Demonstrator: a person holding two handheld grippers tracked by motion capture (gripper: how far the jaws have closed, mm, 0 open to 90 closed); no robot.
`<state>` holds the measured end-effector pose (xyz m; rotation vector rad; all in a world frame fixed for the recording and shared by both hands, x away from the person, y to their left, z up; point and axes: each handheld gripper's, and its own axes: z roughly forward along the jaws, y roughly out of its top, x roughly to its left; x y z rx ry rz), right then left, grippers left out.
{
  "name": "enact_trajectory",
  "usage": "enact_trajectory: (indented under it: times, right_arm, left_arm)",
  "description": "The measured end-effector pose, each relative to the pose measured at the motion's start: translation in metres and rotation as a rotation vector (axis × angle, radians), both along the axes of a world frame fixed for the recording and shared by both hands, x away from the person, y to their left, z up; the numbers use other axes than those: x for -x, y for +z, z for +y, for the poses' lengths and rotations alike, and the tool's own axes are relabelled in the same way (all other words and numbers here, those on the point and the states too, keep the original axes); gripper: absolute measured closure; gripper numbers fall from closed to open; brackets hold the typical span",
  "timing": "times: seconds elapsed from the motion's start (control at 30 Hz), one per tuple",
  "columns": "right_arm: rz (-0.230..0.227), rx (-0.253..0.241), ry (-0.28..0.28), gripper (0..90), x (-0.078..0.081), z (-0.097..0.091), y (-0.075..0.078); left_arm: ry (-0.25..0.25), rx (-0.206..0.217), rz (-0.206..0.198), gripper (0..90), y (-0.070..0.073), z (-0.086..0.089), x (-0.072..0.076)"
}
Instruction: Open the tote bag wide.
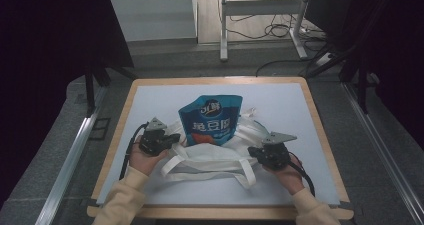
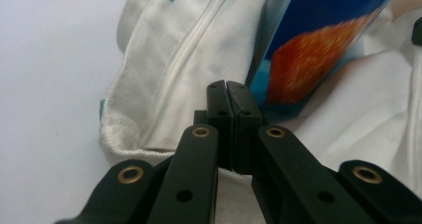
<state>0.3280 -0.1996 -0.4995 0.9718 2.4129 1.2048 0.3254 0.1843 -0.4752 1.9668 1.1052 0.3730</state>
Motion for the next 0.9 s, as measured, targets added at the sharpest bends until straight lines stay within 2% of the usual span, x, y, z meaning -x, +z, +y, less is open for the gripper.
enact_trajectory:
  times: [0.1,0.23,0.43,0.63,0.67,0.73,0.9]
  right_arm:
    - [-0.005,-0.012,0.001,87.2,0.001,0.001,0.003]
    - [-0.012,-0.015,0.014,87.2,0.005,0.005,0.007]
    - [0.012,0.011,0.034,87.5,0.009,0.005,-0.001]
    - [0.036,0.053,0.055,88.2,0.018,0.003,-0.014]
    - [0.038,0.059,0.057,88.3,0.019,0.003,-0.016]
    - [0.040,0.067,0.057,88.4,0.021,0.003,-0.019]
    - [0.033,0.059,0.055,88.3,0.021,0.004,-0.018]
  left_arm:
    - [-0.003,0.011,-0.020,88.9,0.008,-0.002,-0.002]
    - [-0.001,-0.008,-0.020,89.1,0.012,-0.009,-0.014]
    - [0.035,-0.008,0.026,89.3,-0.001,-0.013,-0.034]
    - [0.090,0.002,0.043,89.5,-0.009,-0.007,-0.047]
    - [0.098,-0.004,0.046,89.5,-0.010,-0.007,-0.048]
    - [0.097,0.014,0.050,89.5,-0.012,-0.005,-0.049]
    - [0.092,0.026,0.034,89.5,-0.008,-0.004,-0.045]
